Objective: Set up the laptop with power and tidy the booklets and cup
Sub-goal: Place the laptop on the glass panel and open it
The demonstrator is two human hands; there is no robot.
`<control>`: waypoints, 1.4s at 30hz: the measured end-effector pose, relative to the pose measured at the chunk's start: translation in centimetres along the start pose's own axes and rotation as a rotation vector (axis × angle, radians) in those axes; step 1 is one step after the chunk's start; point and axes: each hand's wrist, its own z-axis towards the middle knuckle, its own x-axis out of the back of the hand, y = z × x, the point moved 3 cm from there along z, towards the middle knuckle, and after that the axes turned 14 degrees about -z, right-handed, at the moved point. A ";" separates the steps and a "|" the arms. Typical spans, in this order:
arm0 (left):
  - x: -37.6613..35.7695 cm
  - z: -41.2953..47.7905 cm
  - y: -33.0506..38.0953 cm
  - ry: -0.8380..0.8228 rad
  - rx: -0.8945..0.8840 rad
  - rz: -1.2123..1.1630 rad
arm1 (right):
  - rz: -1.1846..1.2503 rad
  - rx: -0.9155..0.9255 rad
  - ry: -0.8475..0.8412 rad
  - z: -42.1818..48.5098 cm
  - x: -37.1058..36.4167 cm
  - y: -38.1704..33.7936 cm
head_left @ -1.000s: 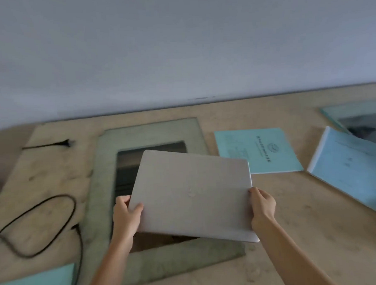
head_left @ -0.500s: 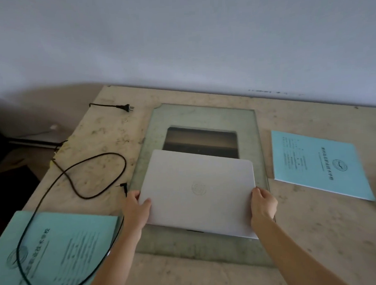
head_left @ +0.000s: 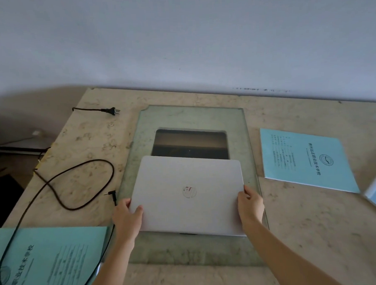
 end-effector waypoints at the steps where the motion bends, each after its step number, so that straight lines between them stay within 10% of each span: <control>1: 0.1 0.1 0.0 -0.009 0.005 0.019 | -0.015 0.001 -0.013 -0.1 -0.1 0.1; 15: 0.9 -0.3 -0.6 -0.140 -0.009 0.210 | -0.360 0.093 -0.174 -0.7 -0.1 -0.9; 24: 2.3 -1.6 -1.7 -0.390 -0.249 0.580 | -1.112 1.077 -0.412 -7.7 -5.1 -0.9; 42: 4.4 -0.4 -2.0 -0.553 -0.381 0.250 | -1.117 1.164 -0.232 -9.5 -3.2 -1.5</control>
